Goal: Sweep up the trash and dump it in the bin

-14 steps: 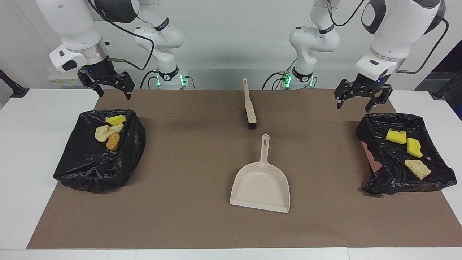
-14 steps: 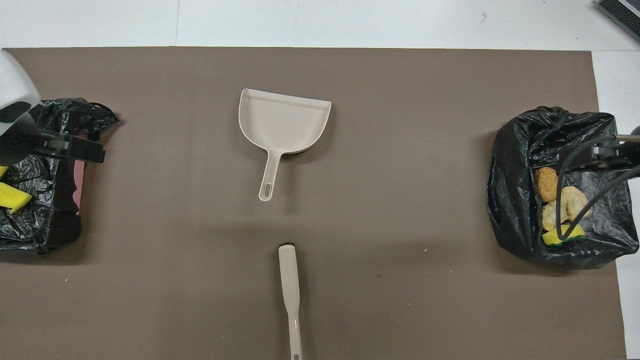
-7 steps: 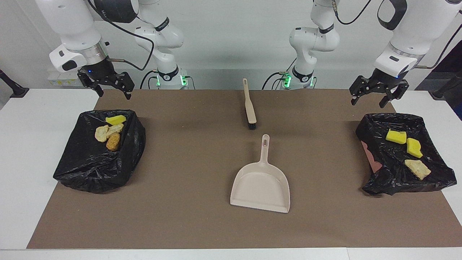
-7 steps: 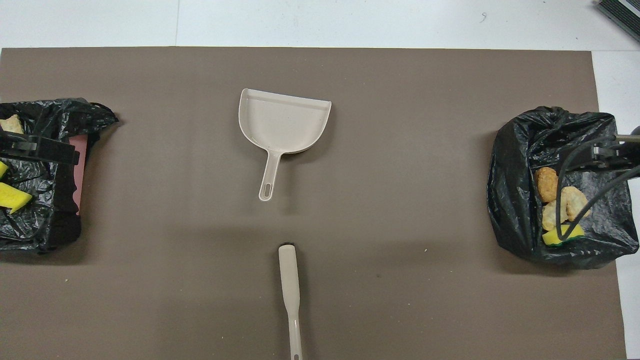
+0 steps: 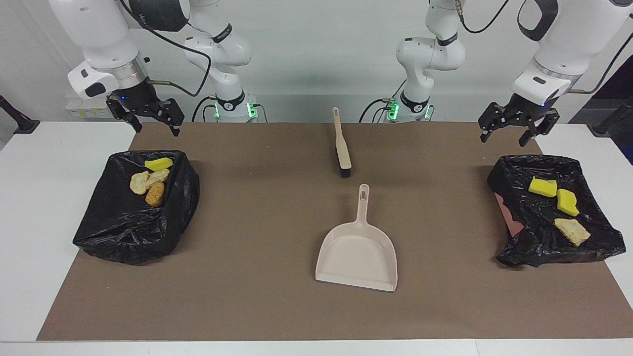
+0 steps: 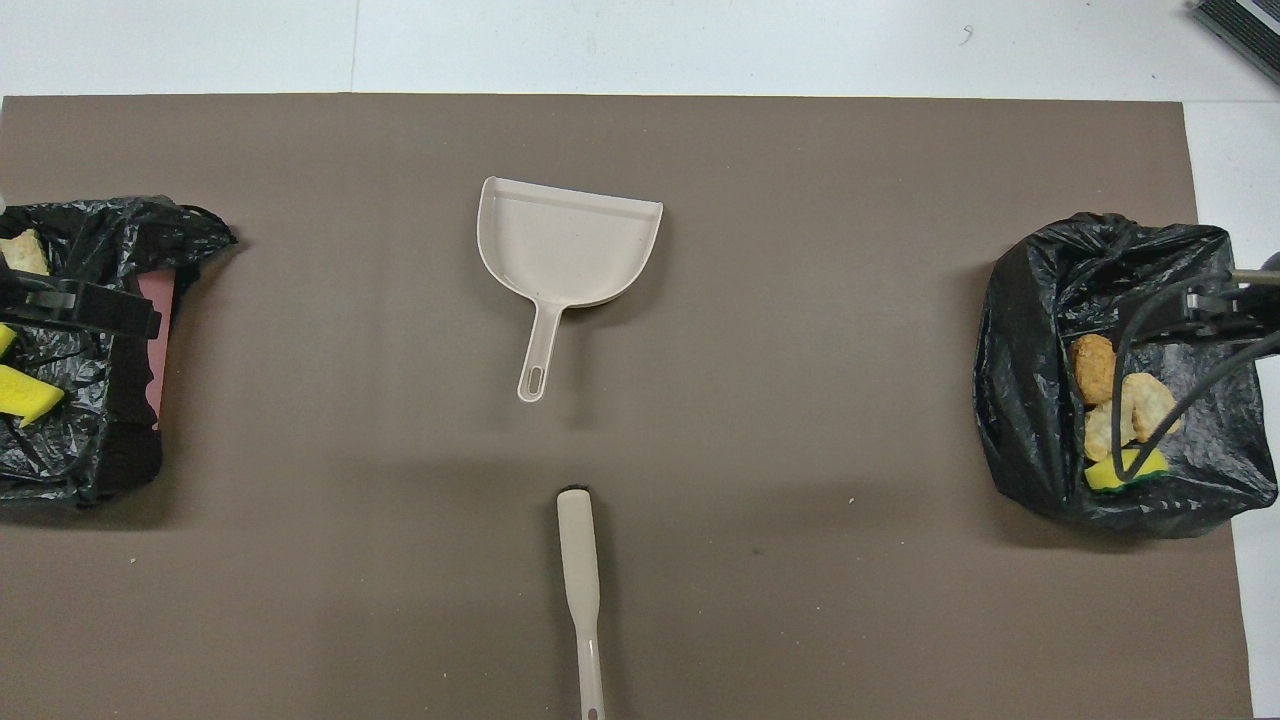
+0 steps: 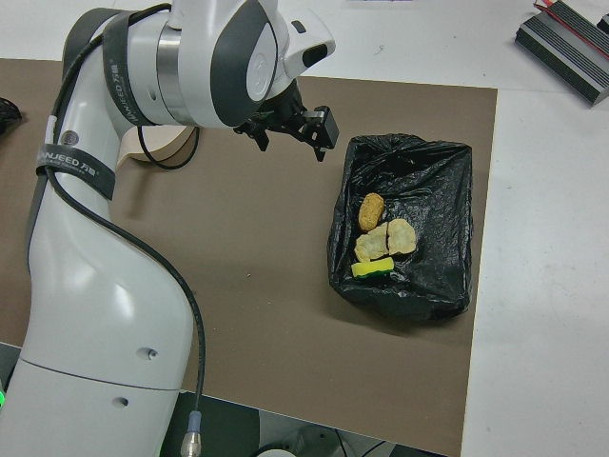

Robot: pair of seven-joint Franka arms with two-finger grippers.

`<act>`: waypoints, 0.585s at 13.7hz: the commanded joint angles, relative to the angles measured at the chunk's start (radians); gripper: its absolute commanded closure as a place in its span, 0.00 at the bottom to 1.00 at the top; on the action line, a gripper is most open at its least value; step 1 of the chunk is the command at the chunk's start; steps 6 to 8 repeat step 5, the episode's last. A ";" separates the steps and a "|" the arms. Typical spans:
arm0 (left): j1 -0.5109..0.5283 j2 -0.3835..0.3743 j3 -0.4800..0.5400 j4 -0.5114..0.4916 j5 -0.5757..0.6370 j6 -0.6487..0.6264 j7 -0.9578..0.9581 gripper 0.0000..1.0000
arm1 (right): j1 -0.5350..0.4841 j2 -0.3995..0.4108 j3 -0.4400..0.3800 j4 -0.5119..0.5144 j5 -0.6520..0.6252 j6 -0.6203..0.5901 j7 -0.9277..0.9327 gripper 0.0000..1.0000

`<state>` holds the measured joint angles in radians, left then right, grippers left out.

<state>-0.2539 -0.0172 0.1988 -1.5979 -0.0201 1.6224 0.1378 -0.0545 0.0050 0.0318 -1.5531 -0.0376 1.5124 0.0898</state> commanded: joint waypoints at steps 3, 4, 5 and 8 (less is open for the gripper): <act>0.010 -0.018 -0.007 -0.004 0.005 -0.030 0.008 0.00 | -0.005 -0.028 -0.006 -0.032 0.022 0.005 -0.016 0.00; 0.012 -0.018 -0.007 -0.005 0.005 -0.030 0.005 0.00 | -0.005 -0.028 -0.006 -0.032 0.022 0.005 -0.016 0.00; 0.012 -0.018 -0.007 -0.005 0.005 -0.030 0.005 0.00 | -0.005 -0.028 -0.006 -0.032 0.022 0.006 -0.016 0.00; 0.012 -0.018 -0.007 -0.005 0.005 -0.030 0.005 0.00 | -0.005 -0.028 -0.006 -0.032 0.022 0.006 -0.016 0.00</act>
